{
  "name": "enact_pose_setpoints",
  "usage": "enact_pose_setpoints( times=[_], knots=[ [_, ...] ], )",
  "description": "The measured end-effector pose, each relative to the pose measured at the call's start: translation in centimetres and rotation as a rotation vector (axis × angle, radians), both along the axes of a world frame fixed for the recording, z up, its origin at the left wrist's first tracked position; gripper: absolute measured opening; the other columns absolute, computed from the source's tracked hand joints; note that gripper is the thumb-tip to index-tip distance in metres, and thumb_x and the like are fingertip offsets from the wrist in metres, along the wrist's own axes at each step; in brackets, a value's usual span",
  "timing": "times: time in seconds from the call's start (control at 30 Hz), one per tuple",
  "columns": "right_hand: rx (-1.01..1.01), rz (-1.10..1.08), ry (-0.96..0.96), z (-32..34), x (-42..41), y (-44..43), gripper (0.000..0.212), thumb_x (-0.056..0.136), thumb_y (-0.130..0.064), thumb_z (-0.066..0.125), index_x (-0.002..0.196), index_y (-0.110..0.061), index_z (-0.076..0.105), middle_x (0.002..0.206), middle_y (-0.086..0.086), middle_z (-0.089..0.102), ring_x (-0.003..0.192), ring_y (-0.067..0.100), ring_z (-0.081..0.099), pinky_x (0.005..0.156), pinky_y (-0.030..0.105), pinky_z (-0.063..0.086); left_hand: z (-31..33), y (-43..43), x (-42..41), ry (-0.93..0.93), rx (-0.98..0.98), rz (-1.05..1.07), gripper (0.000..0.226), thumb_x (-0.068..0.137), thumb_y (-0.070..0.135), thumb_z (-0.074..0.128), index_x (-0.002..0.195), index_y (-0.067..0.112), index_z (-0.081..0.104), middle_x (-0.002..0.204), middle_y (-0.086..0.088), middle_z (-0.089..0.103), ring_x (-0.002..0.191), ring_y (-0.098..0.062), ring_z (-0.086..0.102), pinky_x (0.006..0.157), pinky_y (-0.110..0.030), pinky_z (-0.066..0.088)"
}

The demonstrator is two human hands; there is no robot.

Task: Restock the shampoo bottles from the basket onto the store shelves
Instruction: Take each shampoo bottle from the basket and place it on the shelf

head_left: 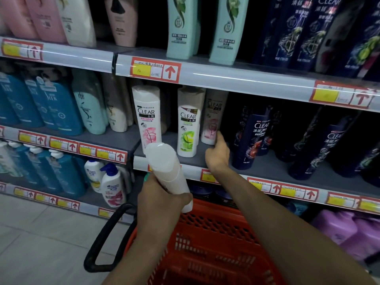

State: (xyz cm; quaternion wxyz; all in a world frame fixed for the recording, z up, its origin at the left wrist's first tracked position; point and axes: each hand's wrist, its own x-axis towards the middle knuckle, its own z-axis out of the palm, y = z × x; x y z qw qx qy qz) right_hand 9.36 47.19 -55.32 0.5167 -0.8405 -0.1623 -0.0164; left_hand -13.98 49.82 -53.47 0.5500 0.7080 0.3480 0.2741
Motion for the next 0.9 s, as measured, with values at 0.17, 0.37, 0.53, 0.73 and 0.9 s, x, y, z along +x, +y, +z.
enact_pose_setpoints(
  times=[0.17, 0.37, 0.53, 0.73, 0.9],
  knots=[
    [0.004, 0.009, 0.018, -0.4, 0.2, 0.0, 0.078, 0.084, 0.010, 0.042, 0.154, -0.024, 0.040, 0.124, 0.012, 0.068, 0.110, 0.031, 0.063, 0.096, 0.038, 0.054, -0.1, -0.2, 0.0, 0.007, -0.015, 0.016, 0.058, 0.062, 0.010, 0.095, 0.112, 0.019, 0.066, 0.100, 0.004, 0.073, 0.090, -0.014, 0.069, 0.074, -0.033, 0.055],
    [0.035, -0.006, 0.044, -0.3, 0.2, 0.3, 0.077, 0.085, 0.008, 0.045, 0.154, -0.025, 0.039, 0.128, 0.011, 0.067, 0.117, 0.032, 0.062, 0.101, 0.042, 0.052, -0.1, -0.5, 0.1, 0.020, -0.018, 0.007, 0.056, 0.063, 0.009, 0.095, 0.110, 0.018, 0.065, 0.100, 0.004, 0.072, 0.092, -0.015, 0.068, 0.070, -0.030, 0.052],
    [0.011, 0.007, 0.054, 0.2, -0.2, 0.0, 0.073, 0.087, 0.007, 0.046, 0.154, -0.024, 0.037, 0.125, 0.013, 0.066, 0.113, 0.034, 0.062, 0.096, 0.041, 0.053, -0.1, -0.7, 0.0, 0.032, 0.000, -0.002, 0.055, 0.064, 0.009, 0.094, 0.110, 0.019, 0.065, 0.099, 0.004, 0.072, 0.092, -0.015, 0.068, 0.070, -0.030, 0.053],
    [0.035, 0.019, -0.033, 1.3, -2.6, -1.6, 0.059, 0.096, -0.004, 0.053, 0.152, -0.021, 0.041, 0.128, 0.007, 0.065, 0.111, 0.022, 0.061, 0.102, 0.037, 0.049, 0.6, -0.5, -0.6, 0.011, -0.014, 0.016, 0.056, 0.065, 0.008, 0.094, 0.110, 0.021, 0.064, 0.098, 0.009, 0.071, 0.090, -0.009, 0.067, 0.068, -0.027, 0.051],
    [0.119, 0.140, -0.290, 2.7, -7.6, -2.0, 0.026, 0.091, -0.015, 0.069, 0.116, -0.023, 0.065, 0.090, -0.004, 0.061, 0.081, 0.009, 0.060, 0.080, 0.038, 0.055, 0.8, 0.6, -2.5, -0.003, -0.026, 0.050, 0.054, 0.067, 0.006, 0.092, 0.111, 0.021, 0.063, 0.098, 0.009, 0.070, 0.090, -0.003, 0.065, 0.064, -0.018, 0.045]
  ],
)
